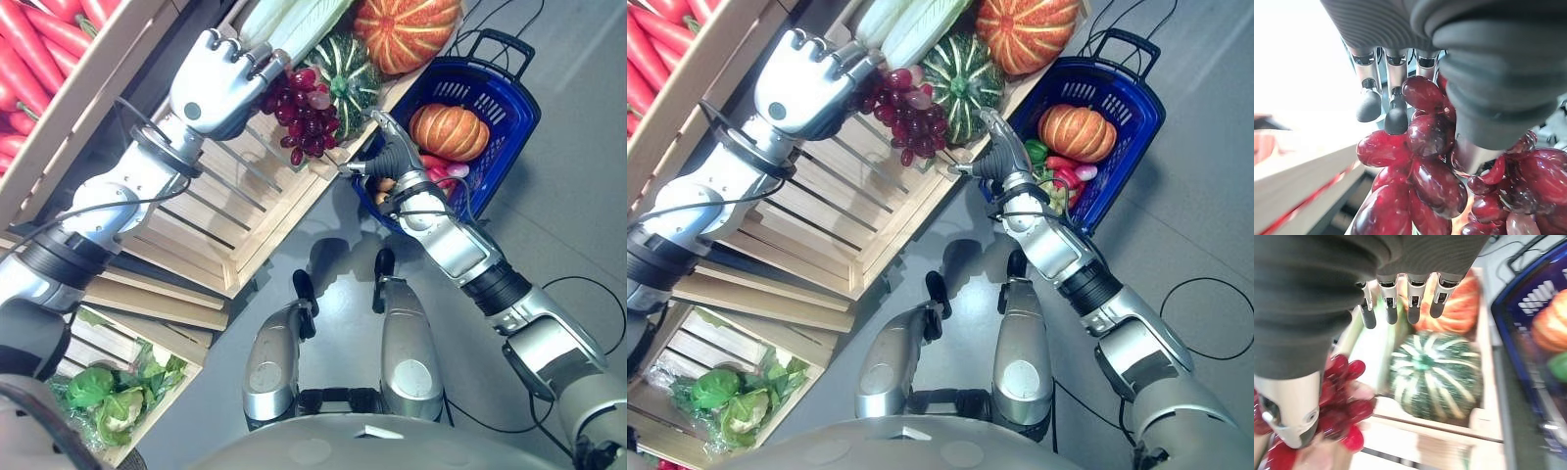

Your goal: Pick up fruits and vegetables into the basket

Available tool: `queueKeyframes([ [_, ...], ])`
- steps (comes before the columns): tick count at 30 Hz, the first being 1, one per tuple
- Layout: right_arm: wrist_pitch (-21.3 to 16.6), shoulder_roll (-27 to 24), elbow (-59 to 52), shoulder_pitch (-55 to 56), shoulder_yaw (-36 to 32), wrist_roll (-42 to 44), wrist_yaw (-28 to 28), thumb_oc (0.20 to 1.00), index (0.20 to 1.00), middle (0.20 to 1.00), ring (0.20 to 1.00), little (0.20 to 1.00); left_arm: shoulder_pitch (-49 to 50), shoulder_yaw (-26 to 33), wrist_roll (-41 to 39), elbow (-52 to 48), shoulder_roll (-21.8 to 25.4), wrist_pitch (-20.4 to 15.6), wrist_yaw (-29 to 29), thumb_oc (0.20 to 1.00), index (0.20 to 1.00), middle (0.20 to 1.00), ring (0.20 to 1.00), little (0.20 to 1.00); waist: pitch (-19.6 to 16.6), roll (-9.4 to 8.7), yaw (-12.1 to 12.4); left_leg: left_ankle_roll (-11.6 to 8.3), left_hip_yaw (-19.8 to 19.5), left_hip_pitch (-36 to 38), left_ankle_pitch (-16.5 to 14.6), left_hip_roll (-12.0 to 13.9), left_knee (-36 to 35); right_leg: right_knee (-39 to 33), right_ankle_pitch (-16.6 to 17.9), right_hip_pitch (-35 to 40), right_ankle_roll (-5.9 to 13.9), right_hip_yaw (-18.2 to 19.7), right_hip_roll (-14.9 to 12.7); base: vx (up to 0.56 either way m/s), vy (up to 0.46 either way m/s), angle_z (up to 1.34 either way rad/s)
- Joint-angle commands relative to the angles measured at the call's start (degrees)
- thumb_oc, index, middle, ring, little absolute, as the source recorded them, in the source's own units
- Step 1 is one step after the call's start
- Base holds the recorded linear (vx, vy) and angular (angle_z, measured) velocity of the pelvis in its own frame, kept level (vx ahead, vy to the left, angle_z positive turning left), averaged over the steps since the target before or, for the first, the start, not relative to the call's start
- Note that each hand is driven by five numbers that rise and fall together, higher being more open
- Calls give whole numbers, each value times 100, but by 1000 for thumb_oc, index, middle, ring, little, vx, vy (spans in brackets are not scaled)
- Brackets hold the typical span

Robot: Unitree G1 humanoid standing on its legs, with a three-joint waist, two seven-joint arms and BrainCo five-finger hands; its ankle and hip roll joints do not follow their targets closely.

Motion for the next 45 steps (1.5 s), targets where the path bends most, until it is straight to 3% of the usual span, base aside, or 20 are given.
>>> queueKeyframes([
  [1,-798,328,-102,-350,-141,160,-253,1000,1000,1000,1000,1000,-148,516,-250,-656,-246,-123,435,200,200,200,200,200,-511,38,90,61,-192,-144,-299,-132,216,-591,-136,739,610,-124,-308,40,-7,5],
  [9,-1199,324,-797,-515,-123,713,384,1000,1000,1000,1000,1000,-62,749,-117,-1020,-677,-534,597,200,200,200,200,200,-722,-38,148,17,-227,81,-327,-102,67,-775,-122,1016,661,-211,-342,26,-8,5],
  [28,-1559,523,-1204,-356,-14,1168,351,1000,1000,1000,1000,1000,-12,710,-329,-1331,-1108,-395,243,200,200,200,200,200,-824,-76,165,-22,-273,340,-330,-73,-119,-932,-111,1278,733,-283,-379,8,0,2],
  [35,-1672,502,-1242,-300,-10,1337,620,1000,1000,1000,1000,1000,38,742,-359,-1353,-1078,-776,406,200,200,200,200,200,-829,-78,179,-19,-277,361,-327,-62,-133,-939,-111,1293,738,-294,-389,0,0,0],
  [39,-1547,512,-1125,-228,71,1547,814,1000,1000,1000,1000,1000,114,826,-723,-1361,-1177,-1265,706,200,200,200,200,200,-844,-113,210,-28,-305,378,-325,-51,-135,-945,-106,1320,728,-303,-386,7,-17,2],
  [43,-1616,543,-1046,-96,76,1829,954,1000,1000,1000,1000,1000,339,978,-1278,-1352,-1302,-1520,500,200,200,200,200,200,-838,-157,228,-38,-307,392,-321,-27,-147,-954,-109,1334,727,-318,-376,3,-10,1],
  [45,-1612,564,-1055,-59,54,1961,1015,1000,1000,1000,1000,1000,440,1045,-1177,-1349,-1353,-1543,529,200,200,200,200,200,-827,-161,235,-37,-314,391,-313,-23,-151,-947,-108,1329,723,-319,-370,0,0,0],
])
